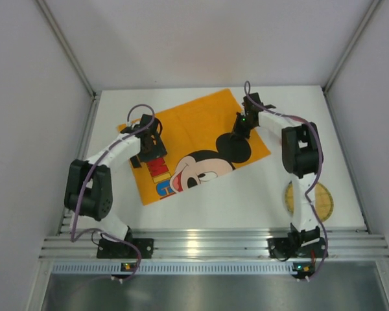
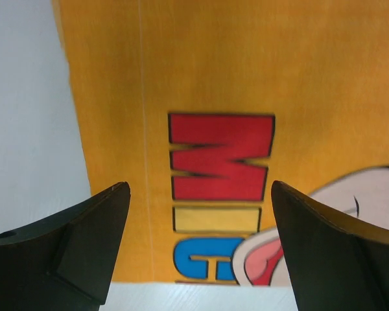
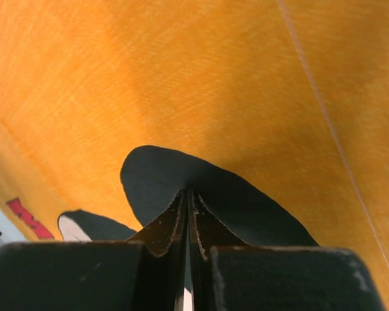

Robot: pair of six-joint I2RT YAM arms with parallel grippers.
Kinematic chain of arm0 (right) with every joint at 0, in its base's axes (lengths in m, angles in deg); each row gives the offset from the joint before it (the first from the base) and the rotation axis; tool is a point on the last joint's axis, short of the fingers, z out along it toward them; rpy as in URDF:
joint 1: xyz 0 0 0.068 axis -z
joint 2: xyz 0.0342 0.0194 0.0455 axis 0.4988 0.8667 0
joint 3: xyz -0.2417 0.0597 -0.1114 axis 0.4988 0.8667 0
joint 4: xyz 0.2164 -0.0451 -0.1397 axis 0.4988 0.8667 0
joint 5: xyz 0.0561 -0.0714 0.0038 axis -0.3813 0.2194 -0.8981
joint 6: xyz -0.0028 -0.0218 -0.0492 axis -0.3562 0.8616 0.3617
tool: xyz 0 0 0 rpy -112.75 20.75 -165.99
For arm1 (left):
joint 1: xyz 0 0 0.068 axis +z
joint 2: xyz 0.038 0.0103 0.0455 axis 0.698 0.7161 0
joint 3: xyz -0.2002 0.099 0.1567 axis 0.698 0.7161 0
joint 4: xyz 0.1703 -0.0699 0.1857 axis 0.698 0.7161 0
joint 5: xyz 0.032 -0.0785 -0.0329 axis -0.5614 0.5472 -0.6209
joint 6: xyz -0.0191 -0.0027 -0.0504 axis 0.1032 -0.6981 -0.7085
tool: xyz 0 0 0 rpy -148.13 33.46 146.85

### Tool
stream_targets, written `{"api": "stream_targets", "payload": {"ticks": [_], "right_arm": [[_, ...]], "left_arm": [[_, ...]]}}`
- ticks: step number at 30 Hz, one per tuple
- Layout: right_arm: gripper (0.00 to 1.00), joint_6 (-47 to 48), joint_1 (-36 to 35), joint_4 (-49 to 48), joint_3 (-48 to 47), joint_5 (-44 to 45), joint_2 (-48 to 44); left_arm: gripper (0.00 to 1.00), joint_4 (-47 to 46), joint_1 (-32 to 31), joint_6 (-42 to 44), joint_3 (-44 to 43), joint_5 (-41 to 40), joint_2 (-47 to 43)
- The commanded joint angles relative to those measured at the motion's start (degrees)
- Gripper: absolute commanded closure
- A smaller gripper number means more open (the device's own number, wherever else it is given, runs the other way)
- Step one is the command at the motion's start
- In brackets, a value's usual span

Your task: Set the dinner table for one person

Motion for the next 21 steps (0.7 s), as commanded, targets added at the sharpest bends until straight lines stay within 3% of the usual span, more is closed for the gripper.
{"api": "stream_targets", "payload": {"ticks": [1, 6, 12, 17, 21], "right_arm": [[1.00, 0.5, 1.5, 3.4, 1.8, 5.8, -1.9], [1.00, -1.9, 1.6, 4.2, 16.1, 9.8, -8.2], [1.00, -5.4, 1.6, 4.7, 35.5, 14.2, -23.3], [1.00, -4.9, 1.6, 6.3, 37.7, 15.4, -26.1], [1.00, -1.2, 1.5, 8.7, 32.1, 15.3, -25.3]], "left_arm": [[0.05, -6.6, 3.2, 4.5, -5.5, 2.8, 5.3], [0.05, -7.8, 5.0, 7.1, -9.4, 3.8, 13.3], [0.06, -8.6, 6.8, 8.3, -9.9, 6.1, 18.7], [0.09, -9.4, 6.8, 7.9, -8.5, 8.0, 19.8], [0.09, -9.1, 6.7, 7.2, -7.4, 8.2, 18.5]]}}
